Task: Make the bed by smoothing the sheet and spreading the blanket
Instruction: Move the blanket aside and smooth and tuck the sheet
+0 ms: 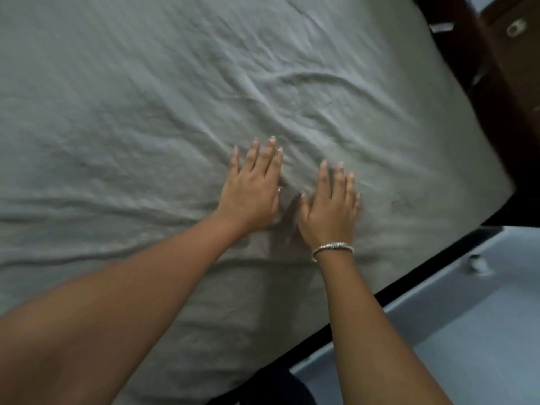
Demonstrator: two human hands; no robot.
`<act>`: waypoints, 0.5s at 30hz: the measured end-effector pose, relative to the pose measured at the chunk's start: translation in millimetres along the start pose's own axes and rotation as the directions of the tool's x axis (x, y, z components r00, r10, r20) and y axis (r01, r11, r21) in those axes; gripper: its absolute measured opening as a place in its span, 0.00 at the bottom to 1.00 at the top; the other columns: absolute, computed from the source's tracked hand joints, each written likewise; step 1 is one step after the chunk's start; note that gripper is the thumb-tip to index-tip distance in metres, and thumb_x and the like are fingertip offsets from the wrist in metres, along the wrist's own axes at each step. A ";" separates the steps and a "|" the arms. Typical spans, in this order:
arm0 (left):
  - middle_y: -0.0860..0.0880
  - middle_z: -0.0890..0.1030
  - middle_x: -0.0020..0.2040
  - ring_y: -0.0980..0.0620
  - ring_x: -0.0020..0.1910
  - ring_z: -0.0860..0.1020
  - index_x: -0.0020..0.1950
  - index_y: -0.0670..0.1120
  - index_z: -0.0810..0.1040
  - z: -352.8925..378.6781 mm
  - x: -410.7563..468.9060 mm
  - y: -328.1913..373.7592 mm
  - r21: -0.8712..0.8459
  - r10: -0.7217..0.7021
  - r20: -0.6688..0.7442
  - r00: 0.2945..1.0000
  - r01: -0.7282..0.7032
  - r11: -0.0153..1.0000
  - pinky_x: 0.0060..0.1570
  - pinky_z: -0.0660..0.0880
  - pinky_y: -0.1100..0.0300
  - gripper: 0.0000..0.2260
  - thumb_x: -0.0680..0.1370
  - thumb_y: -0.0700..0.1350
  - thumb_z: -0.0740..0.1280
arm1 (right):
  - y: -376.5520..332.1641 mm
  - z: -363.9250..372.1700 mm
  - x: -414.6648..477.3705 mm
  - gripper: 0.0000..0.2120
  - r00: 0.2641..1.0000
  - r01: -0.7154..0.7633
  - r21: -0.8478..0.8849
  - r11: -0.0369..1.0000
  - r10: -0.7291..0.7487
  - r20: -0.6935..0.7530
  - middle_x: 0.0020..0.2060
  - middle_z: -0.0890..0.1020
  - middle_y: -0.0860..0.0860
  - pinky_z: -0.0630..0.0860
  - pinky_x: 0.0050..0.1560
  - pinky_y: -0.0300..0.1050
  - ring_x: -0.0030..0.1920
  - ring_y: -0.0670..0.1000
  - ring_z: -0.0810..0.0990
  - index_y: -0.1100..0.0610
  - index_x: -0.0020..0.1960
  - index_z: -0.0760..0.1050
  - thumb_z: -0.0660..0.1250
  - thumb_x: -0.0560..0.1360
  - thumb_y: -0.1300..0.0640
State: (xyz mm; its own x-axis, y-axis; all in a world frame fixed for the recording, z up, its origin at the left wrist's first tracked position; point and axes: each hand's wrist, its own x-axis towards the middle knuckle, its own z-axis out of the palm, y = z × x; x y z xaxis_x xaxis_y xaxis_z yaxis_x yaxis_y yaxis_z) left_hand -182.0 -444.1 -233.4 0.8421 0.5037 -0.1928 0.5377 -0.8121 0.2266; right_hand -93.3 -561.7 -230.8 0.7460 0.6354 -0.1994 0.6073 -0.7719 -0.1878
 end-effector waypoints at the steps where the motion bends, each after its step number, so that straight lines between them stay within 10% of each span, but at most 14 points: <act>1: 0.43 0.54 0.77 0.41 0.76 0.52 0.76 0.42 0.56 -2.4 10.9 0.7 0.010 0.011 -0.016 1.000 -0.010 1.000 0.71 0.47 0.38 0.30 0.76 0.49 0.59 | 2.3 -1.0 16.8 0.32 1.000 0.016 -0.007 1.000 -0.016 -0.026 0.75 0.59 0.59 0.53 0.70 0.65 0.74 0.63 0.55 0.55 0.76 0.56 0.57 0.73 0.48; 9: 0.45 0.56 0.77 0.40 0.76 0.52 0.76 0.49 0.58 36.5 89.1 91.6 0.016 0.062 0.032 0.998 -0.063 0.998 0.70 0.45 0.36 0.27 0.76 0.50 0.54 | 79.8 11.5 76.9 0.27 0.997 0.030 -0.128 0.991 -0.021 0.071 0.77 0.48 0.47 0.39 0.69 0.69 0.76 0.60 0.44 0.47 0.77 0.47 0.50 0.80 0.45; 15: 0.42 0.65 0.73 0.40 0.73 0.62 0.72 0.43 0.67 53.7 69.7 154.0 -0.053 0.090 0.035 0.995 -0.088 0.995 0.69 0.53 0.36 0.26 0.76 0.51 0.52 | 130.6 4.9 43.3 0.29 0.995 -0.101 -0.088 0.991 0.102 0.012 0.76 0.58 0.48 0.41 0.66 0.73 0.75 0.61 0.53 0.49 0.76 0.55 0.45 0.76 0.43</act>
State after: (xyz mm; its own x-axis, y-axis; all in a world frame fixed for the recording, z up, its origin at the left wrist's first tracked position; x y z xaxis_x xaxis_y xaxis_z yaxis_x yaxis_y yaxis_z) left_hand -42.9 -549.9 -263.2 0.8849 0.4183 -0.2047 0.4631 -0.8365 0.2928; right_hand 17.0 -634.9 -268.7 0.8008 0.5534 -0.2289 0.5507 -0.8307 -0.0816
